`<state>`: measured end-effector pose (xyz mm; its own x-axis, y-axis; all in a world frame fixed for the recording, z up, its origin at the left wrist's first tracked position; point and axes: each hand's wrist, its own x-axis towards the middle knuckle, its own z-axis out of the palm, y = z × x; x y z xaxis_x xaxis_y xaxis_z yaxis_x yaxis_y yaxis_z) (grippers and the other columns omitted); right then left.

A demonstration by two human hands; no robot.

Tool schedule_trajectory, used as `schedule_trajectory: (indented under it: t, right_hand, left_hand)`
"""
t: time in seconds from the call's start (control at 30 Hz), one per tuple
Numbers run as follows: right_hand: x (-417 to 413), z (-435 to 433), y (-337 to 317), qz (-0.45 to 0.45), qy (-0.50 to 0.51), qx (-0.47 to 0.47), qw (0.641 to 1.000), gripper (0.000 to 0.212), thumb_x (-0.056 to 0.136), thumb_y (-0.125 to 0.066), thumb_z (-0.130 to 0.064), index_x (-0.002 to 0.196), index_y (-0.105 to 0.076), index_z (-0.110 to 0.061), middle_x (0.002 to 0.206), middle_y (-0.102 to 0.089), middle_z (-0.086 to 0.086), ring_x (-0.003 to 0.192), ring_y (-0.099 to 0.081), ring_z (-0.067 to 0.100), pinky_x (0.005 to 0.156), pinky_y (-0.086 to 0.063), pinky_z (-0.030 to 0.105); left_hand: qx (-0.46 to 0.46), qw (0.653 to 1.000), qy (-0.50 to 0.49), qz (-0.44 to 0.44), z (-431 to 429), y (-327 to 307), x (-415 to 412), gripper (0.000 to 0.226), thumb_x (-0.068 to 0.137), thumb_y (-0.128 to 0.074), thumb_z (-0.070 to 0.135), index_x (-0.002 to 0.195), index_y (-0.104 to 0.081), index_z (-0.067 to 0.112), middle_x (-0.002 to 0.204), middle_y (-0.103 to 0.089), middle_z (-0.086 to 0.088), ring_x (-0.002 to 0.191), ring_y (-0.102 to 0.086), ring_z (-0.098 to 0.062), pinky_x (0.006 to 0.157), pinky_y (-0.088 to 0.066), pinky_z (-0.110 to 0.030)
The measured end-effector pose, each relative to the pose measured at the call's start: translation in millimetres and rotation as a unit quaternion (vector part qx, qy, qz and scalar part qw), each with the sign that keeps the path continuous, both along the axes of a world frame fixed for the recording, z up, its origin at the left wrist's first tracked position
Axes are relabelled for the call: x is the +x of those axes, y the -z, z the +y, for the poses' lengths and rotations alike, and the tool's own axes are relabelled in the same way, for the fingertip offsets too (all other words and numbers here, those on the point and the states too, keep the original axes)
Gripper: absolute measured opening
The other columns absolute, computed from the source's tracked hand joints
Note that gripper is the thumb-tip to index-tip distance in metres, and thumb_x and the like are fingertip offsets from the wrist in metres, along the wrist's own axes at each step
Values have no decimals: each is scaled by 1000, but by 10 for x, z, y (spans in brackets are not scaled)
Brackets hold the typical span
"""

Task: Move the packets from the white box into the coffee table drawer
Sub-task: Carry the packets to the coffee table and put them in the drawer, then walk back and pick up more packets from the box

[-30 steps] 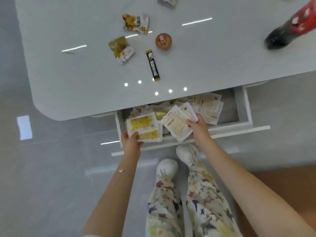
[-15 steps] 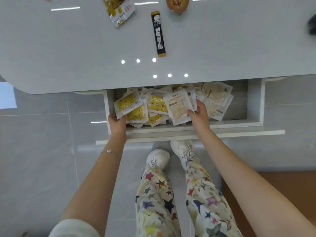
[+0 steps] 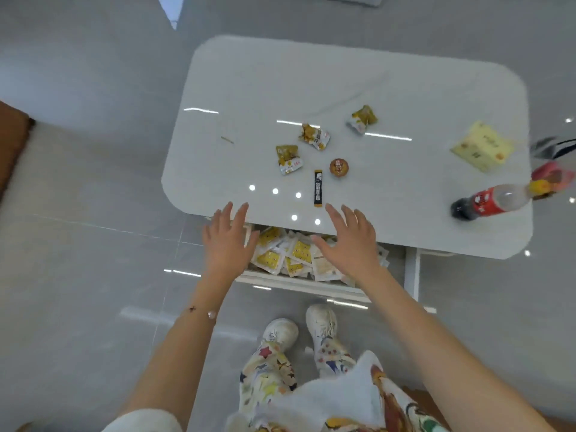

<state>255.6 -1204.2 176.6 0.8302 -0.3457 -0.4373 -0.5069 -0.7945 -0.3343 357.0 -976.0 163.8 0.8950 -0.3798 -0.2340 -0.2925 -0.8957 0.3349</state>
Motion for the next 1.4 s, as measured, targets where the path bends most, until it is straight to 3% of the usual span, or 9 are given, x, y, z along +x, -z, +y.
schedule_trajectory:
  t: [0.07,0.23,0.37,0.47,0.53,0.67,0.87,1.07,1.4]
  right_hand:
    - [224,280,-778,-52,-90,-32,994,75,90,-36,-66,153,-8,-35,160,-15,6,147,-9,30,118,-11,48]
    - [480,726,-1378,-84,-191,-65,976,76,90,-38,-65,153,-8,-35,159,-16,7,147,-9,31,118,-11,49]
    - [747,1651,-1940,-111,-298,-61,946,77,88,-30,-69,153,-11,-34,159,-18,8,146,-10,31,117,-12,48]
    - [800,2524,-2244,-132,-382,-51,913,73,91,-40,-63,152,-15,-32,158,-20,7,146,-12,30,116,-14,46]
    - [825,3106,-2401,-147,-428,-52,890,74,90,-44,-62,152,-17,-32,155,-24,8,144,-16,30,115,-15,44]
    - [836,4199,-2586,-144,-493,-51,856,76,88,-46,-63,152,-18,-33,155,-26,8,143,-21,30,114,-17,43]
    - [679,5484,-2672,-135,-552,-25,822,78,84,-55,-61,149,-27,-29,150,-35,7,138,-30,28,111,-28,43]
    - [570,6448,-2695,-110,-628,-16,771,76,88,-52,-58,151,-22,-28,154,-28,6,141,-25,27,112,-24,41]
    - [1010,7937,-2696,-127,-707,17,695,74,88,-52,-58,151,-24,-30,153,-31,4,139,-29,27,110,-27,42]
  left_hand:
    - [34,996,-39,-73,390,-770,7,62,96,-43,48,150,-27,24,156,-25,-13,142,-22,-39,113,-20,-57]
    - [99,988,-61,-98,960,-1468,-75,67,90,-26,56,148,-32,22,151,-34,-16,137,-32,-44,108,-25,-61]
    - [112,977,-125,-131,1827,-1990,-347,69,87,-28,55,145,-38,21,149,-39,-16,137,-33,-44,108,-25,-62]
    - [123,966,-186,-132,2553,-2243,-667,64,92,-37,54,148,-33,23,153,-32,-14,141,-24,-42,112,-18,-60]
    - [131,955,-233,-129,3028,-2358,-917,64,95,-43,51,151,-25,25,158,-22,-11,145,-14,-39,115,-9,-57]
    - [159,929,-319,-102,3905,-2552,-1362,66,97,-35,53,153,-10,29,161,-8,-7,147,-1,-35,117,1,-53]
    - [152,889,-430,-43,4978,-2672,-1918,66,97,-32,54,153,-5,30,161,-8,-6,147,-1,-32,116,3,-51]
    - [123,852,-508,-40,5699,-2702,-2205,64,98,-38,47,152,-12,28,159,-16,-6,147,-8,-30,119,-4,-49]
    - [93,788,-608,-26,6744,-2668,-2051,66,97,-39,47,152,-10,28,160,-12,-4,146,-9,-28,117,-6,-47]
